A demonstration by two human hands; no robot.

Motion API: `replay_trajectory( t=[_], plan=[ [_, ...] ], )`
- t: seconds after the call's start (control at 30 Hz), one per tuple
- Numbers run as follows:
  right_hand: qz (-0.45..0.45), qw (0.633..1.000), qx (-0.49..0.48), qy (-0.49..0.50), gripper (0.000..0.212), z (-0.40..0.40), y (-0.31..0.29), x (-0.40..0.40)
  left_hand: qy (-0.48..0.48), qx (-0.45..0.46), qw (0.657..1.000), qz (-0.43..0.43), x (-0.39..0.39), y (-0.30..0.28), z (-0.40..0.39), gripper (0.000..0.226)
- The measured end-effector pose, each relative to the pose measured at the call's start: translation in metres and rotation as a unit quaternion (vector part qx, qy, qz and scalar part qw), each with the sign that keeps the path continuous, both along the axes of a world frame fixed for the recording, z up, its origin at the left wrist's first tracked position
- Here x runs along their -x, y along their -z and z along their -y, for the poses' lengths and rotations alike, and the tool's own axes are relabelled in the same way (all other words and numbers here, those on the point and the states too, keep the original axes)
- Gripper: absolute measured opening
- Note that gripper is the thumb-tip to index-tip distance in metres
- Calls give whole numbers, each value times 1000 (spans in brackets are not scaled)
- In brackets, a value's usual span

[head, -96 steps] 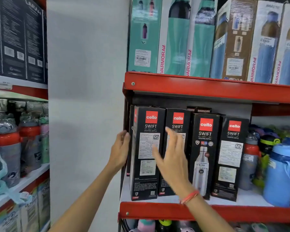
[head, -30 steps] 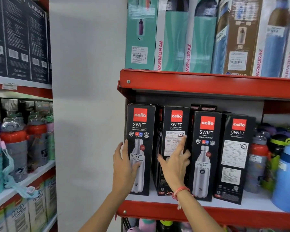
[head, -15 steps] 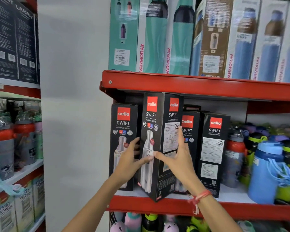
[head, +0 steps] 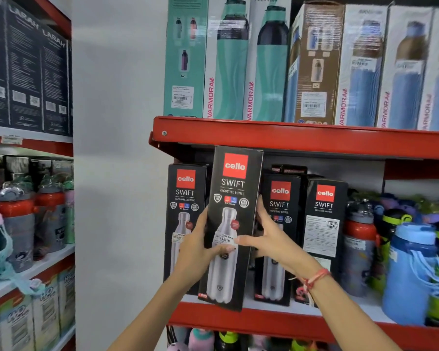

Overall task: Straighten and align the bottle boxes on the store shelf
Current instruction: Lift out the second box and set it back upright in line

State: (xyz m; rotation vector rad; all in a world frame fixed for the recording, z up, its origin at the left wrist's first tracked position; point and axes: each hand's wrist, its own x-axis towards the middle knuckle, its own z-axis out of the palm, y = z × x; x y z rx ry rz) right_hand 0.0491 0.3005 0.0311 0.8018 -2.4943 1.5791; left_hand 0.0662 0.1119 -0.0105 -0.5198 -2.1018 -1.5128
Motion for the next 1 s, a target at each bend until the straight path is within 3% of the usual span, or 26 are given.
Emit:
replay_trajectory(
  t=[0.1,0.3,0.7,0.8,0.9,1.0],
  plan=[
    [-30,997,-48,43,111,8,-2,10,-52,17,998,2,13,6,-9,106],
    [-55,990,-77,106,102,23,6,33,-131,20,991,30,38,17,-29,99],
    [-91,979,-58,175,89,33,42,49,-160,46,983,76,64,38,-35,95],
    [-117,968,-93,204,79,31,45,44,-176,53,980,80,60,38,-41,95],
    [-198,938,-100,266,44,10,46,34,-252,101,962,7,47,40,-51,90],
    [-344,866,-15,362,22,-28,46,23,-311,136,932,-126,38,44,-64,68]
  ],
)
